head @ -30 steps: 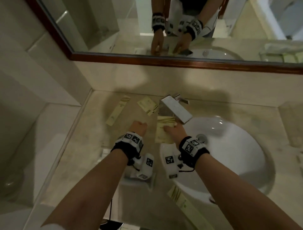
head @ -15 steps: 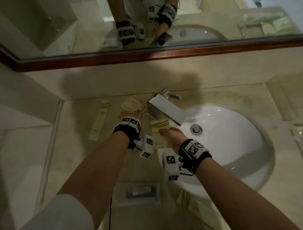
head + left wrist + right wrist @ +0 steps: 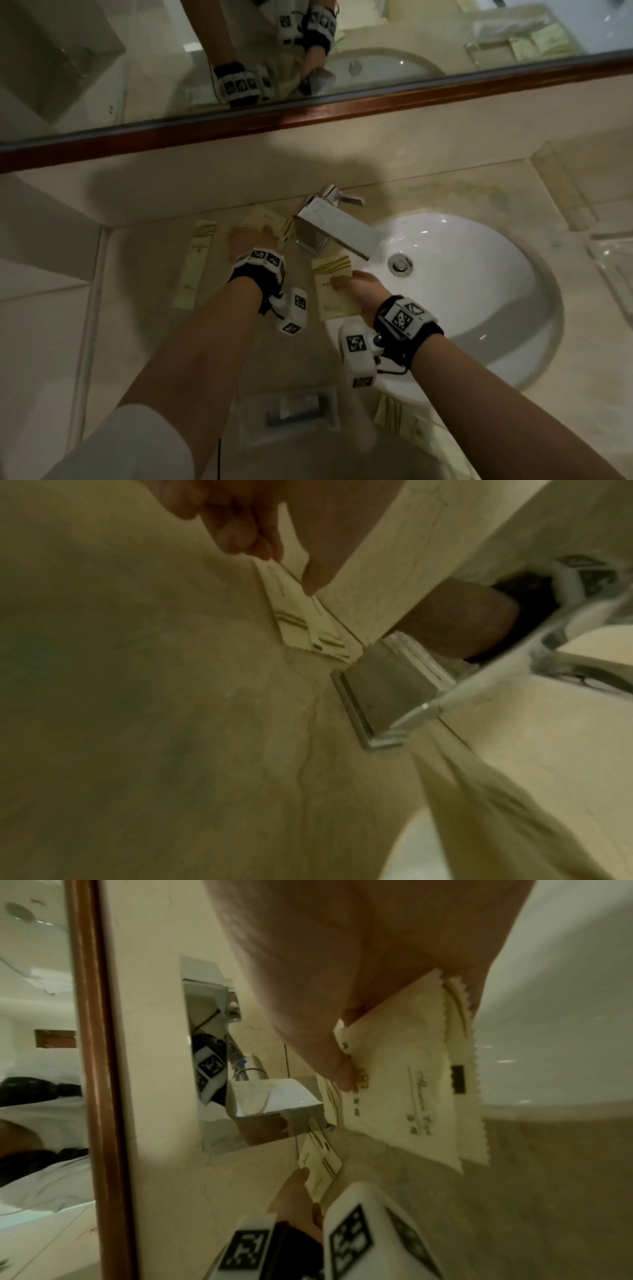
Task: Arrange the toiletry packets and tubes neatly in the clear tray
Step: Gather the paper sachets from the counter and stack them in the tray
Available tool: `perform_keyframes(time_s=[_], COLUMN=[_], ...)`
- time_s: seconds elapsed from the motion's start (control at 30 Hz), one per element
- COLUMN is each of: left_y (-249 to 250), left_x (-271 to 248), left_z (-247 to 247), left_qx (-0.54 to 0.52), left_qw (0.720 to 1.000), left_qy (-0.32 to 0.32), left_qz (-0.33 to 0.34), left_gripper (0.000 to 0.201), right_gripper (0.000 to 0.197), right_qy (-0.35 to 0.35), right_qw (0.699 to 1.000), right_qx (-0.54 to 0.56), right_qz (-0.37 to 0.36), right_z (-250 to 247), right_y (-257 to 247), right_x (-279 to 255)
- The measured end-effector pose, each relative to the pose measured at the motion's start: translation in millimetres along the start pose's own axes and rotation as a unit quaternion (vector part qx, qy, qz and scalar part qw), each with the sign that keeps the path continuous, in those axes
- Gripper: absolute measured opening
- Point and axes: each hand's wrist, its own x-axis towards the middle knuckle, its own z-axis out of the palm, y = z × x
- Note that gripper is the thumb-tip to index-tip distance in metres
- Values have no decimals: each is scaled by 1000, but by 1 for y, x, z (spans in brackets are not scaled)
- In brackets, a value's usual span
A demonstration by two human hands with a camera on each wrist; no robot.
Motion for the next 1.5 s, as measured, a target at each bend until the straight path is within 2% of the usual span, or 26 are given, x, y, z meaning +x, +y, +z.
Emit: perform_keyframes(time_s=[0.03,0.1,0.2,0.27,0.4,0.43,0.5,0.57,0.6,0.67,0.73,0.77,0.83,0.9,1.0,1.13,1.17,1.27,1.3,1.33,1.37,1.43,1.5], left_y=[-3,0,1,0,-7,-6,-3,-4,-7,-10,-4,-4,2,25,81,181,206,279,299,318,336,366,392], left_x=[17,29,6,5,-9,-13,-25,-40,-49,-65,-97,-101,-117,-145,-187,-247,-262,-299,-311,-320,-326,-334,-336], left_z=[5,9,1,1,6,9,9,8,8,5,9,12,21,39,63,99,108,134,140,147,154,167,181], left_qx=[-31,15,37,15,-75,-145,-291,-374,-379,-371,-328,-304,-264,-243,-226,-232,-241,-283,-302,-322,-346,-370,-344], left_qw=[999,999,999,998,996,987,952,919,917,922,943,953,962,964,961,955,949,926,917,909,900,893,899], left_qy=[34,30,-6,-2,39,64,92,119,121,101,52,9,-59,-93,-108,-100,-102,-123,-135,-142,-147,-147,-149], left_qz=[-20,0,34,54,1,-15,-28,-38,-36,-35,-9,6,29,59,116,157,174,218,224,225,219,210,224], left_gripper=[70,87,64,64,50,47,34,40,45,52,60,63,66,65,61,32,24,22,14,13,21,32,25], right_gripper=[35,35,33,33,32,31,26,18,16,13,9,4,9,11,33,25,29,64,59,45,34,28,27], right_qy=[3,12,24,28,23,24,21,17,15,19,9,8,11,-4,8,40,47,79,96,118,137,167,181], right_qw=[1000,1000,999,999,1000,1000,1000,1000,1000,999,999,999,999,997,996,994,994,990,987,984,981,975,973], right_qx=[-1,-10,-28,-41,-21,-18,-18,-21,-26,-27,-34,-38,-50,-66,-65,-41,-33,2,15,20,28,51,50], right_qz=[-6,-13,-17,-18,-3,-1,-1,-2,-1,-3,-10,-13,-18,-29,-53,-90,-97,-114,-125,-130,-136,-139,-133], right_z=[-2,-8,-13,-14,-14,-14,-14,-15,-16,-16,-30,-29,-37,-64,-127,-242,-271,-356,-378,-396,-412,-446,-472], right_y=[1,1,5,6,8,9,9,10,11,11,14,14,16,23,33,41,46,60,55,47,41,39,39], right_x=[-1,-3,-8,-10,-16,-17,-23,-30,-34,-39,-51,-51,-58,-72,-96,-124,-121,-111,-125,-146,-162,-166,-158])
